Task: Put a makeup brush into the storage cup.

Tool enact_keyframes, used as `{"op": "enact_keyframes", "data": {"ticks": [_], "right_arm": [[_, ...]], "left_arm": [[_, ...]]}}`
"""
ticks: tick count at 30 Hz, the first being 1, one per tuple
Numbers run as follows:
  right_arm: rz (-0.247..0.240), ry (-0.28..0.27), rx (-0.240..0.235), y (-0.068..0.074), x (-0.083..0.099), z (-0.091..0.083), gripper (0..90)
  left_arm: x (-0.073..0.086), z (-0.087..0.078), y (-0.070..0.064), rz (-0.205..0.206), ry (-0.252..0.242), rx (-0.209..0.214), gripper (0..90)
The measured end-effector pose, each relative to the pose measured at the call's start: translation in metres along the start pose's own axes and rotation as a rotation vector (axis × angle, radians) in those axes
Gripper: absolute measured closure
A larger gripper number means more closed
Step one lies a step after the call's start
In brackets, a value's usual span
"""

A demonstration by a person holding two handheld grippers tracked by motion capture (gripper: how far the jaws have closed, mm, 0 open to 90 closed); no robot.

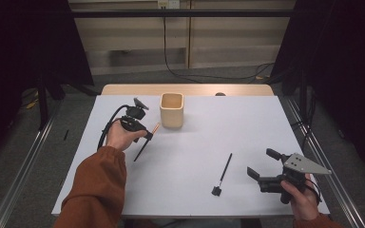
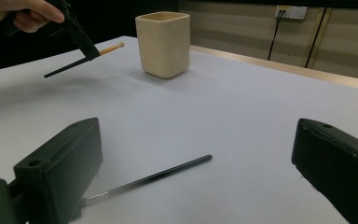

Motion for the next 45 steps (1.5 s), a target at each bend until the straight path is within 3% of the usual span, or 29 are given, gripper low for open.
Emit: {"op": "enact_keyframes", "data": {"ticks": [4, 6, 7, 13, 18, 34, 45], "right_arm": [[-0.003, 0.005, 0.002, 0.000, 0.000, 0.000, 1.1], [-0.010, 0.010, 0.003, -0.001, 0.001, 0.000, 1.1], [-0.009, 0.007, 0.001, 0.000, 0.001, 0.000, 1.1], [-0.005, 0.005, 0.001, 0.000, 0.000, 0.000, 1.1], [-0.008, 0.004, 0.001, 0.000, 0.000, 0.000, 1.1], [-0.010, 0.007, -0.001, 0.001, 0.000, 0.000, 1.1], [-0.011, 0.003, -0.002, 0.001, 0.000, 0.000, 1.1]], "left_arm": [[-0.001, -0.008, -0.003, 0.011, -0.056, 0.040, 84.0], [0.000, -0.009, -0.003, 0.049, -0.065, 0.063, 84.0], [0.001, -0.009, -0.003, 0.047, -0.070, 0.068, 84.0], [0.005, -0.010, -0.002, 0.065, -0.097, 0.087, 84.0], [0.007, -0.012, -0.005, 0.071, -0.116, 0.073, 84.0], [0.005, -0.031, -0.013, 0.099, -0.343, 0.134, 84.0], [0.005, -0.038, -0.019, 0.136, -0.434, 0.182, 83.9]]}}
Point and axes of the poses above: each handheld gripper's, and its own axes: z roughly forward along the jaws, x roughly out of its underside, y roughly to its left, the point moved 6 cm from there along z, roughly forward along the jaws, and after that the axes turned 13 degrees about -z, right-handed, at the moved point
